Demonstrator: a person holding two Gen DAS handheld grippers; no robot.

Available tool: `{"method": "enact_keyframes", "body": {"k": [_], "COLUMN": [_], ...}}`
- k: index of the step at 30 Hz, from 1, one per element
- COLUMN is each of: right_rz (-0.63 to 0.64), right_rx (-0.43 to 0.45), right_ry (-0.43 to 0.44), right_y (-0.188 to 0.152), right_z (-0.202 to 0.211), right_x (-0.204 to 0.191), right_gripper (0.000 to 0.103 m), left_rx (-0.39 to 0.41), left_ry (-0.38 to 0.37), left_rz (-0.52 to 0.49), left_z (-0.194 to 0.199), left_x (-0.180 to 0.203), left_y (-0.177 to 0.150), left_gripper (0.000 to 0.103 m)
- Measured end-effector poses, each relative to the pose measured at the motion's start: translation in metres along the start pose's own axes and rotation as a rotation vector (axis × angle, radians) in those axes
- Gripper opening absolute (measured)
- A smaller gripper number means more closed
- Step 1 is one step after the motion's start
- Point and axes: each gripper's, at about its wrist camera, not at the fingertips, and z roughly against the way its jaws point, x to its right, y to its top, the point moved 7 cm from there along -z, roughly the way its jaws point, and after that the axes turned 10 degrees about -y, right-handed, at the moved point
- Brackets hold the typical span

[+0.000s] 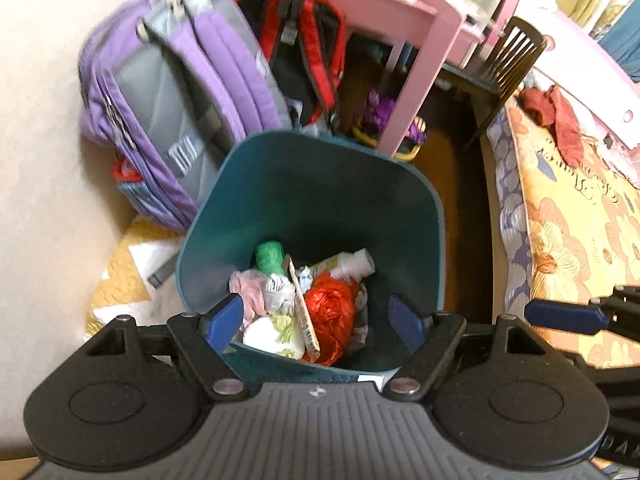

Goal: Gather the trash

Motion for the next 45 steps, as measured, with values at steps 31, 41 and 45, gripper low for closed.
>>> {"method": "enact_keyframes", "body": {"k": [31,41,45], "right_rz": [-0.184,-0.33,-0.346], "right_rx": [0.405,0.436,0.447], "right_ry": [-0.004,-0.067,-0.11], "right_y": [-0.073,-0.078,-0.079], "right_z": [0.219,0.23,0.232], "right_x": [0.042,0.027,0.017], "right_gripper": [0.103,0.103,0.103], "left_rx": [0.346,0.396,0.389], "left_ry": [-0.064,-0.106,-0.112], "left_rz": [-0.121,-0.184,-0.194], "left_z": [0.195,0.224,0.227], "left_x": [0.128,0.108,0.098], "left_y": [-0.077,-0.065,-0.062], "left_gripper": [0.1,0.1,0.1]}}
